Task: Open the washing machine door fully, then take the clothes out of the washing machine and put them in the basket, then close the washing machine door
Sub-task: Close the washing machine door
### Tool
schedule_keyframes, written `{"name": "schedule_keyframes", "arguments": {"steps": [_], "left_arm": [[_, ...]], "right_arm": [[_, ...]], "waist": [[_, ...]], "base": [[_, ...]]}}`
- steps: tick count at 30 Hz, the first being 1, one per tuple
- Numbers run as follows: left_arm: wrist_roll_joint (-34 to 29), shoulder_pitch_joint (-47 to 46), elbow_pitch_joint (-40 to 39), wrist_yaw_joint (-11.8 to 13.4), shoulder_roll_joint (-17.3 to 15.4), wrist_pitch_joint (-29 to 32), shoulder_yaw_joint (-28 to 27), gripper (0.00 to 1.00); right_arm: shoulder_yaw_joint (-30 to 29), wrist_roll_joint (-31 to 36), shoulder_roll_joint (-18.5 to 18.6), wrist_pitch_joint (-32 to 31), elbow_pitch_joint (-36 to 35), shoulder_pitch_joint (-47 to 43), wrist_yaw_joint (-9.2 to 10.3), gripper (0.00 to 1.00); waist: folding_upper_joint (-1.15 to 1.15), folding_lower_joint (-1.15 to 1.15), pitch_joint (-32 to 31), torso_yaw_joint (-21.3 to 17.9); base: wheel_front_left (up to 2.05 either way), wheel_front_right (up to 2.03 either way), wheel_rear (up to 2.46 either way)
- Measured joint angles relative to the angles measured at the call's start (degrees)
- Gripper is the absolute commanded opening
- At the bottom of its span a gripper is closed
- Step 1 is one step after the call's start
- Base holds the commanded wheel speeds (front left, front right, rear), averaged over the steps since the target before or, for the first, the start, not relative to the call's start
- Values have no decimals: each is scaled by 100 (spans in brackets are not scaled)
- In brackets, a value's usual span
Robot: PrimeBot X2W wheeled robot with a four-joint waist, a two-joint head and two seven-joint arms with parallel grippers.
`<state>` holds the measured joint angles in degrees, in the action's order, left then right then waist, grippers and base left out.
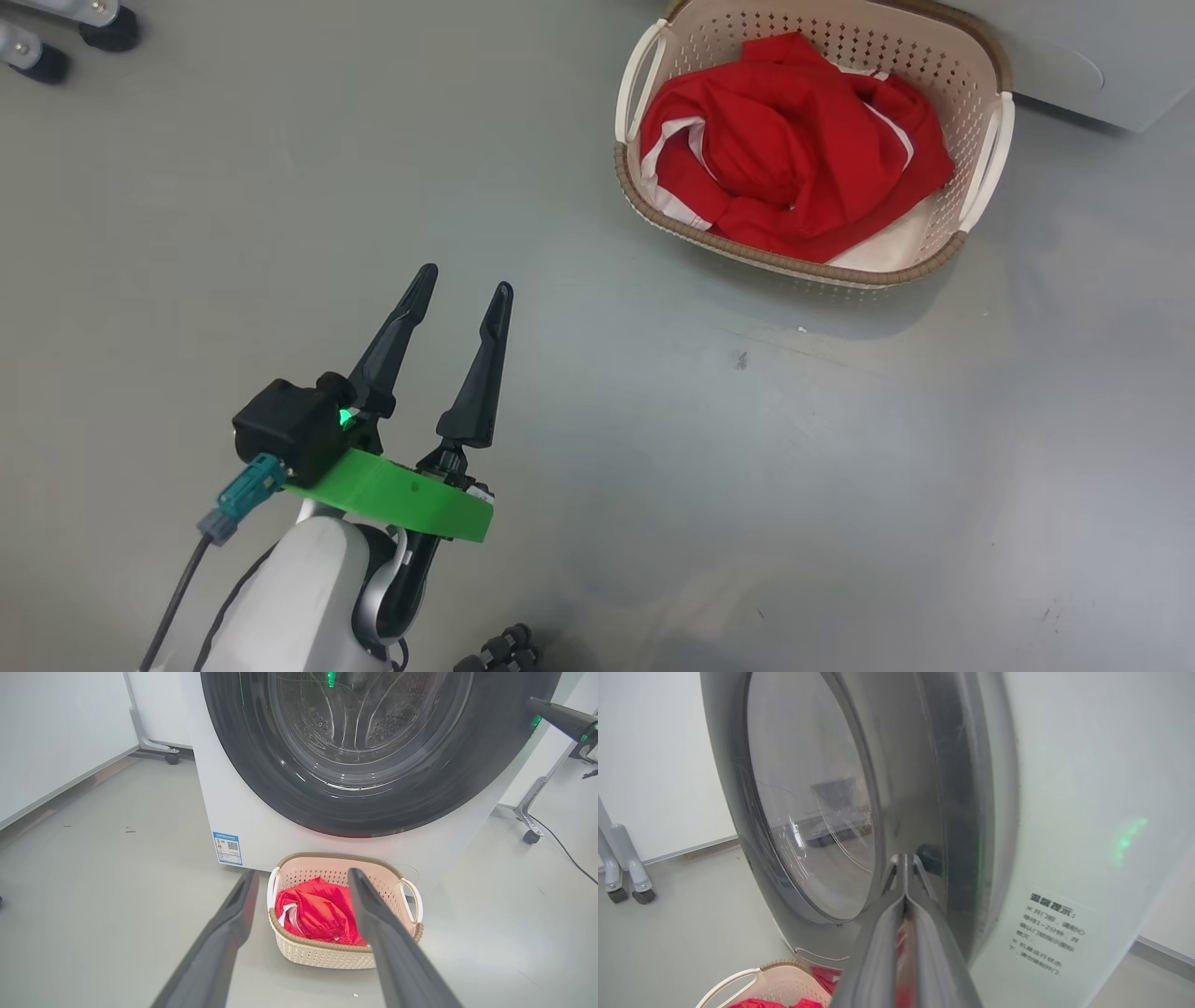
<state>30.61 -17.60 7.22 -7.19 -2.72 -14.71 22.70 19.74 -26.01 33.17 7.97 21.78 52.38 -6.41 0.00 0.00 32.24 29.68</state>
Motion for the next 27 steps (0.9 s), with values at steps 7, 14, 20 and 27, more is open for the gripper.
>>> {"name": "schedule_keyframes", "arguments": {"steps": [7, 14, 20, 27], "left_arm": [[0, -66, 26, 0, 0, 0, -16, 100], [10, -83, 43, 0, 1, 0, -20, 100], [13, -133, 130, 0, 9, 0, -20, 100], [-2, -175, 200, -1, 9, 0, -23, 100]], "right_arm": [[-71, 51, -2, 43, 282, 221, 107, 0], [-141, 53, -125, 92, 481, 368, 236, 0], [-110, 87, -213, 242, 713, 401, 243, 0], [-116, 62, -276, 452, 1027, 174, 255, 0]], "waist": [[0, 0, 64, 72], [0, 0, 98, 104], [0, 0, 53, 108], [0, 0, -152, 73]], "base": [[0, 0, 0], [0, 0, 0], [0, 0, 0], [0, 0, 0]]}}
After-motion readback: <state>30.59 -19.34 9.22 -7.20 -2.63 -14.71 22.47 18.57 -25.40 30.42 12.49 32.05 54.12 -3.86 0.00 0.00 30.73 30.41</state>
